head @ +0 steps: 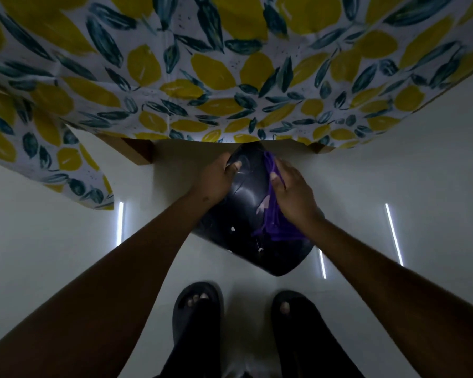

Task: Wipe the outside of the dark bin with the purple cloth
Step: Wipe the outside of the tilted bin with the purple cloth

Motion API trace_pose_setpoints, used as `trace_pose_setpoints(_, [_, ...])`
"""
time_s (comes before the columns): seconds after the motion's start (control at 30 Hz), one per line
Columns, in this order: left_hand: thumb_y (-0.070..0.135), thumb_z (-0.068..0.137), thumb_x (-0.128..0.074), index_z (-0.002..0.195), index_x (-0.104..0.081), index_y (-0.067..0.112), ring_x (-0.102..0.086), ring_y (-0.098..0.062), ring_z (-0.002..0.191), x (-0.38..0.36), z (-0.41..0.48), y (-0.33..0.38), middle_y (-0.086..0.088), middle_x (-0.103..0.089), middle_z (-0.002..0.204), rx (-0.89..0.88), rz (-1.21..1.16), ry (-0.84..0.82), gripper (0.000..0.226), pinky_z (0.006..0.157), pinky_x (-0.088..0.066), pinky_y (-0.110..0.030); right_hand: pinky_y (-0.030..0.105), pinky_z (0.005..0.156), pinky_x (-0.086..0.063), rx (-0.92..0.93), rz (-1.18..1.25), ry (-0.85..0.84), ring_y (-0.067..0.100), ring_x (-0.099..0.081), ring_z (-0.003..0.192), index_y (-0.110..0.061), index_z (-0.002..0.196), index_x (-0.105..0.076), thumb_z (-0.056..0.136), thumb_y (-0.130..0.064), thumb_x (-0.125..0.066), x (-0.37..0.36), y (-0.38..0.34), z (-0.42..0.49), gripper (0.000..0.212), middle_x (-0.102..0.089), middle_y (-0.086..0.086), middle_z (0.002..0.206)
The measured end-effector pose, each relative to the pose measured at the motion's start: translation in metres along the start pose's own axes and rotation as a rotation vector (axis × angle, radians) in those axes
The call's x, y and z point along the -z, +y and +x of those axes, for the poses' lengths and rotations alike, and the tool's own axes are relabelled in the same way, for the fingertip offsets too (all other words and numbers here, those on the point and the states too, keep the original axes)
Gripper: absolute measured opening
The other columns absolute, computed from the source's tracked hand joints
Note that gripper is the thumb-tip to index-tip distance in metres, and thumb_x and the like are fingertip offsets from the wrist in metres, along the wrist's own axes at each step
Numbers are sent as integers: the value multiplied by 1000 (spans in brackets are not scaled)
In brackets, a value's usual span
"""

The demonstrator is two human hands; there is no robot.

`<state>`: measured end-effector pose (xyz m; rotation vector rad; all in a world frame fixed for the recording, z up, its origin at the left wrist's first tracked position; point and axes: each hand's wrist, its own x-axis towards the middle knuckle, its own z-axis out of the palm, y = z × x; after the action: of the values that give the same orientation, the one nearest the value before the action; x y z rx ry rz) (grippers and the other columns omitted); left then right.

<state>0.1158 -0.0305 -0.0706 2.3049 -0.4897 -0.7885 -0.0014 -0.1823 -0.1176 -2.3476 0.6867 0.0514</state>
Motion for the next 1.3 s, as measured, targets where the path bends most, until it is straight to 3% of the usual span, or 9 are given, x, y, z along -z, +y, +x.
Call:
trace_pose_setpoints(0.13, [34,99,-41,135,-44,7,-51,-33,124,1,8,1,-17,-55,135,35,-35,-25,45,93,-40,-33,50,116,-16,348,-403,-46,31,-16,147,-33,150,-25,98,-42,-30,-21,-13,-76,53,-23,-1,159])
trace_pose_setpoints(0.23, [33,99,-41,138,-42,8,-48,-32,128,0,12,7,-16,-52,139,19,-48,-17,46,103,-38,-36,48,114,-13,587,-523,-69,32,-19,145,-37,149,-25,97,-44,-32,-23,-12,-88,53,-23,-4,159])
trace_pose_setpoints(0.37, [35,99,-41,117,-52,8,-60,-26,96,5,-4,5,-15,-65,109,-61,-36,-15,35,76,-42,-32,44,115,-23,265,-275,52,26,-25,144,-29,149,-29,100,-39,-24,-7,-10,-36,50,-30,0,157])
trace_pose_setpoints(0.5, [35,99,-40,108,-53,12,-60,-21,88,7,-37,-14,-9,-66,98,-45,-83,10,29,76,-42,-29,44,108,-38,-4,73,10,24,-44,131,-24,144,-40,101,-41,-27,6,3,4,49,-47,5,145])
trace_pose_setpoints(0.7, [35,100,-38,104,-54,8,-55,-19,88,10,-16,-5,-8,-61,95,-39,-21,-6,32,75,-35,-27,48,115,-19,334,-422,35,30,-15,147,-30,151,-22,98,-39,-32,-23,-10,-78,54,-23,0,159])
trace_pose_setpoints(0.83, [33,100,-37,109,-53,7,-57,-26,97,8,-12,-1,-9,-59,97,-59,3,12,32,73,-30,-23,47,115,-18,568,-492,-40,28,-13,148,-36,150,-23,97,-40,-38,-15,1,-75,55,-20,-3,160])
trace_pose_setpoints(0.93, [34,100,-37,118,-52,6,-57,-29,108,9,-12,3,-15,-62,115,-79,-2,4,36,78,-33,-24,43,114,-22,389,-340,8,23,-16,147,-32,150,-27,100,-39,-34,-6,0,-43,51,-23,-4,159])
trace_pose_setpoints(1.1, [33,101,-37,108,-53,4,-57,-33,102,9,-5,15,-19,-62,108,-29,41,-8,34,74,-31,-27,27,109,-25,11,38,51,20,-36,138,-21,147,-36,102,-34,-36,3,-1,-4,47,-40,4,151])
trace_pose_setpoints(1.3, [32,99,-44,98,-56,7,-54,-28,84,15,17,28,-8,-53,80,2,109,-149,28,70,-34,-29,48,115,-22,375,-255,29,27,-12,148,-31,151,-21,99,-38,-32,-24,-7,-88,54,-23,-1,159])
